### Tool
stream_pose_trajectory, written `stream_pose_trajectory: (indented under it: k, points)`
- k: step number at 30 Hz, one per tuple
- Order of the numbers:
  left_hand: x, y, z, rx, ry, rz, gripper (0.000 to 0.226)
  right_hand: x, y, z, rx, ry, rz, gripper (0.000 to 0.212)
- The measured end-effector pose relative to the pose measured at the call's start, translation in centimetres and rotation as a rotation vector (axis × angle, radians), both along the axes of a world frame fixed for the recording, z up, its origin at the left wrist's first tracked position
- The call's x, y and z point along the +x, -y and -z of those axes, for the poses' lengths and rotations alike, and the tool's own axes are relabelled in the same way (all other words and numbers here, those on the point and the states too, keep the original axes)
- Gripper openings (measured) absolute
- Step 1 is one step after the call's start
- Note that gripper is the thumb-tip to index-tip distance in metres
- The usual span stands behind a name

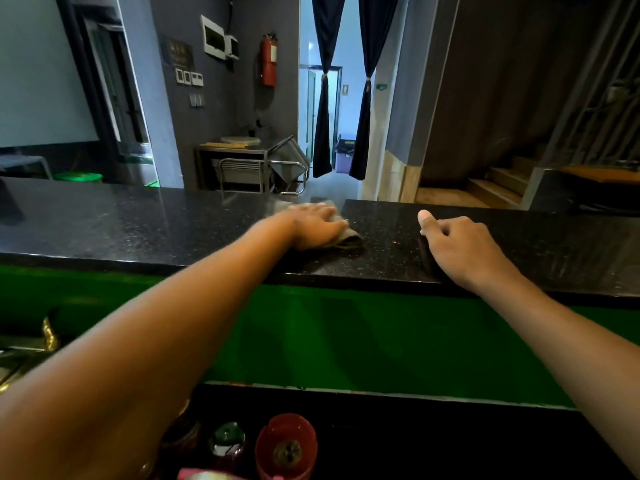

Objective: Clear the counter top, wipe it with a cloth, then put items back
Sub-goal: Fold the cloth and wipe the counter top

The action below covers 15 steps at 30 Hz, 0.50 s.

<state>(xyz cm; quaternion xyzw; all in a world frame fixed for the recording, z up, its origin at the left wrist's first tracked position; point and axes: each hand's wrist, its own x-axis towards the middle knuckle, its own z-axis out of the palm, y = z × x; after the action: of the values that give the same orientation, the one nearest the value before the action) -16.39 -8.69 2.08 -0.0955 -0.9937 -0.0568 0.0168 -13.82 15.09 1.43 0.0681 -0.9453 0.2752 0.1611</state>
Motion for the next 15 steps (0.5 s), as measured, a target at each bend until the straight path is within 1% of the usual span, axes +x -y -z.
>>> stream_pose_trajectory:
  k: [3, 5, 7, 9, 11, 12, 13, 15]
  points:
    - [2.9, -4.7, 0.2, -0.035, 0.0, 0.235, 0.061, 0.2, -0.2, -0.1, 0.039, 0.053, -0.018, 0.071]
    - [4.1, -4.3, 0.5, -0.039, 0.011, 0.317, 0.061, 0.4, -0.2, -0.2, 0.071, 0.086, -0.022, 0.07]
    - [4.3, -1.7, 0.3, -0.036, 0.031, 0.32, 0.06, 0.5, -0.3, -0.2, 0.071, 0.102, -0.027, 0.07]
    - [2.9, 2.2, 0.0, -0.035, 0.048, 0.205, 0.063, 0.3, -0.3, -0.1, 0.054, 0.101, -0.031, 0.072]
    - [0.3, 5.6, -0.2, -0.017, 0.086, 0.017, 0.068, -0.2, -0.3, 0.1, 0.033, 0.089, -0.024, 0.073]
    - [-1.0, 6.7, -0.4, -0.009, 0.101, -0.062, 0.067, -0.4, -0.3, 0.2, 0.021, 0.074, -0.022, 0.074]
    - [-2.3, 7.4, -0.4, 0.003, 0.111, -0.123, 0.065, -0.6, -0.4, 0.4, 0.008, 0.047, -0.021, 0.076]
    - [-4.5, 6.8, -0.6, 0.017, 0.109, -0.18, 0.062, -0.9, -0.7, 0.8, -0.023, -0.029, 0.001, 0.078]
